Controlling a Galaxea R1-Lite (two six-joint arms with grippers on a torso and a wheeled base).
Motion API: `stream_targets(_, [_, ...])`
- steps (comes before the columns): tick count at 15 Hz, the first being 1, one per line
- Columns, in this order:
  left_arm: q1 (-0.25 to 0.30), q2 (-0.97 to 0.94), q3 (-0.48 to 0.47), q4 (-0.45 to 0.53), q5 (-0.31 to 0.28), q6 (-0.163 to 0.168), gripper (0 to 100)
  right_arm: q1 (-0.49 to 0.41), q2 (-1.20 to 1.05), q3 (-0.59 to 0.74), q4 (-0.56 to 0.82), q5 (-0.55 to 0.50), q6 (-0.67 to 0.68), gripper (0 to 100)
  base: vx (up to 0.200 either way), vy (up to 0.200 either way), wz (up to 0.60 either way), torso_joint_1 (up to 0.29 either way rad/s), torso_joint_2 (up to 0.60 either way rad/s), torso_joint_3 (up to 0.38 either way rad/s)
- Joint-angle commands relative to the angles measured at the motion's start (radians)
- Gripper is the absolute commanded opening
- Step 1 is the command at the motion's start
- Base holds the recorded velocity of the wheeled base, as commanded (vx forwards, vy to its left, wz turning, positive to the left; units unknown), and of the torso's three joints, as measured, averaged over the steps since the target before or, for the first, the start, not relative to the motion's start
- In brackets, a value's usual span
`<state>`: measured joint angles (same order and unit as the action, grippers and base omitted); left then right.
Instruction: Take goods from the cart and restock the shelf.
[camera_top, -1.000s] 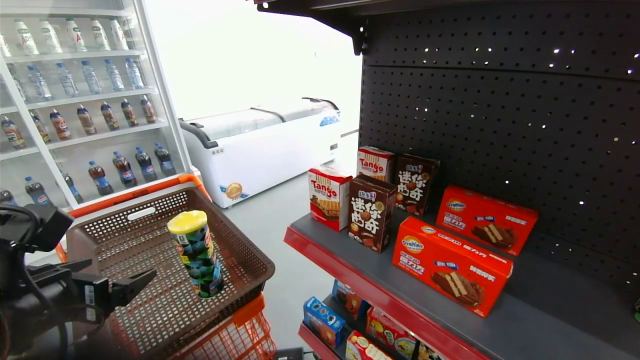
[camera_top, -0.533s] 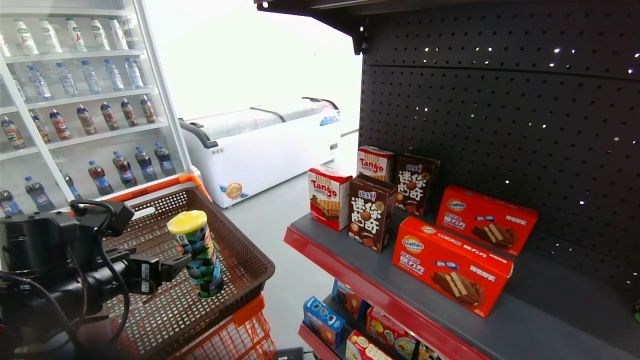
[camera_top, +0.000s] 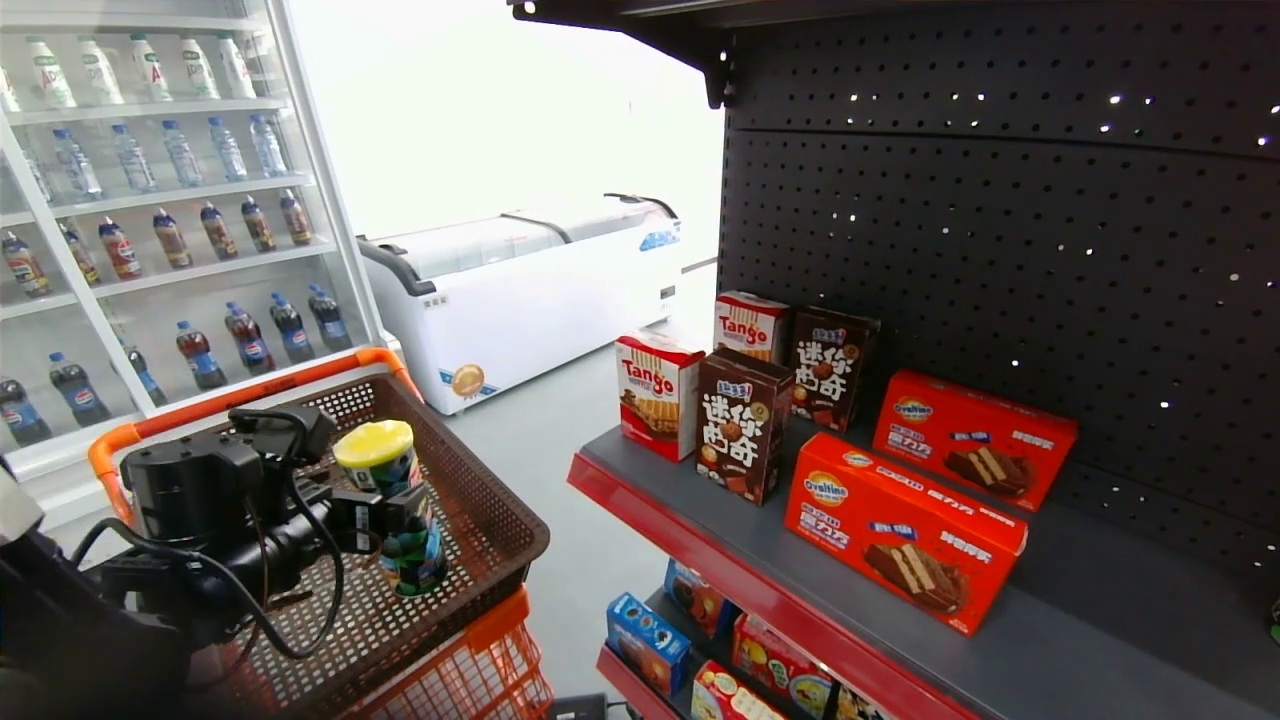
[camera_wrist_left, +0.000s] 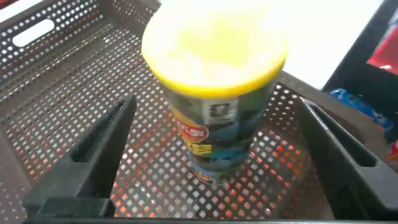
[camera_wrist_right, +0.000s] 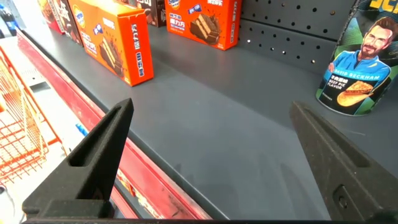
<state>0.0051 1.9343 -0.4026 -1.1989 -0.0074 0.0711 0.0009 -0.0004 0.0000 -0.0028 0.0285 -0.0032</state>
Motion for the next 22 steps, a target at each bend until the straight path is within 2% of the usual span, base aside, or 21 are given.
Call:
stream_targets(1, [-0.025, 0.114, -0.009, -0.048, 0.067, 0.001, 100, 0.001, 0.0, 0.0, 0.0, 0.001, 0.0, 100, 0.0, 0.0, 0.0, 0.0, 0.0, 0.0])
stream_targets(2, [-0.033, 0.129, -0.01, -0.064, 0.096, 0.001, 100, 0.001, 0.0, 0.0, 0.0, 0.001, 0.0, 100, 0.0, 0.0, 0.0, 0.0, 0.0, 0.0])
stream_targets(3, [-0.054, 0.173, -0.018, -0.106, 0.196, 0.001, 100, 0.001, 0.0, 0.0, 0.0, 0.001, -0.001, 100, 0.0, 0.0, 0.0, 0.0, 0.0, 0.0])
stream_targets(4, [-0.065, 0.193, -0.025, -0.131, 0.247, -0.001, 100, 0.001, 0.0, 0.0, 0.0, 0.001, 0.0, 100, 0.0, 0.0, 0.0, 0.0, 0.0, 0.0])
stream_targets(14, [-0.093, 0.293, -0.122, -0.163, 0.257, -0.008, 100, 0.001, 0.0, 0.0, 0.0, 0.001, 0.0, 100, 0.0, 0.0, 0.0, 0.0, 0.0, 0.0])
stream_targets(20, [-0.105, 0.331, -0.131, -0.22, 0.257, -0.007, 100, -0.001, 0.0, 0.0, 0.0, 0.001, -0.001, 100, 0.0, 0.0, 0.0, 0.0, 0.0, 0.0])
stream_targets(21, [-0.105, 0.333, -0.134, -0.231, 0.257, -0.007, 0, 0.001, 0.0, 0.0, 0.0, 0.001, 0.0, 100, 0.0, 0.0, 0.0, 0.0, 0.0, 0.0])
stream_targets(22, [-0.105, 0.333, -0.147, -0.225, 0.256, -0.001, 0, 0.001, 0.0, 0.0, 0.0, 0.001, 0.0, 100, 0.0, 0.0, 0.0, 0.0, 0.0, 0.0])
